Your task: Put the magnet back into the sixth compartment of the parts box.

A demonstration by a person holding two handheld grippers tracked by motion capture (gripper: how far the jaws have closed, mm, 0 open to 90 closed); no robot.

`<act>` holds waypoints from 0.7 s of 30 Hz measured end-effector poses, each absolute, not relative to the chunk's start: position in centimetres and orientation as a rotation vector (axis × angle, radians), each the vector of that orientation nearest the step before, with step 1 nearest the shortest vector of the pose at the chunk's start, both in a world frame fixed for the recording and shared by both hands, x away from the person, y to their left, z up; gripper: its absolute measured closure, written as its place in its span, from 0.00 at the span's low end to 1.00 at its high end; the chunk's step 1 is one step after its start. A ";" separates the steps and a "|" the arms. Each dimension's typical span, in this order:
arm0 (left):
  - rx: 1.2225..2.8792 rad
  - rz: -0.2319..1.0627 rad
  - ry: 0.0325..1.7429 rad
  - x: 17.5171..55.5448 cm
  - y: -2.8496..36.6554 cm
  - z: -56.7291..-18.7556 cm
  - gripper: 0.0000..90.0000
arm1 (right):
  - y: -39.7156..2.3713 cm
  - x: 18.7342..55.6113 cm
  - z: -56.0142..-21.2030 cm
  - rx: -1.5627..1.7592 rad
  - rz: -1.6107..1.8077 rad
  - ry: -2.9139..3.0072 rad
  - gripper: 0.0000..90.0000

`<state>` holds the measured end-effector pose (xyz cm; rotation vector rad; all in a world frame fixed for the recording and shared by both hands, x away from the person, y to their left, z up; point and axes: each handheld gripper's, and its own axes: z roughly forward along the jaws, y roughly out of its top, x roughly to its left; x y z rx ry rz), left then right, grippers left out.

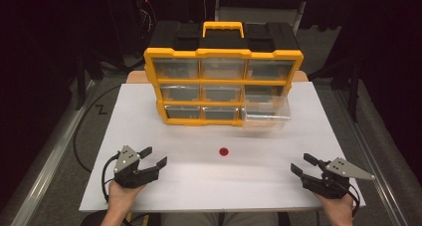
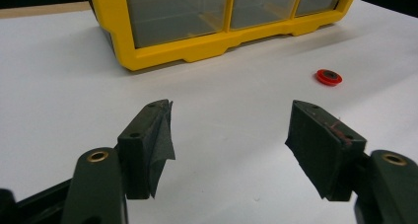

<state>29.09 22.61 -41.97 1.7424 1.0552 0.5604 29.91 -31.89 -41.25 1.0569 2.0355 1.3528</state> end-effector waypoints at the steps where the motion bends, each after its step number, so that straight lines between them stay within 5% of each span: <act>1: 1.742 0.560 1.055 29.1 22.6 -42.0 0.37 | -31.9 29.9 -41.3 1.057 1.353 2.036 0.43; 21: 1.737 0.567 1.043 29.2 22.6 -42.0 0.37 | -31.9 29.8 -41.1 1.073 1.367 2.024 0.43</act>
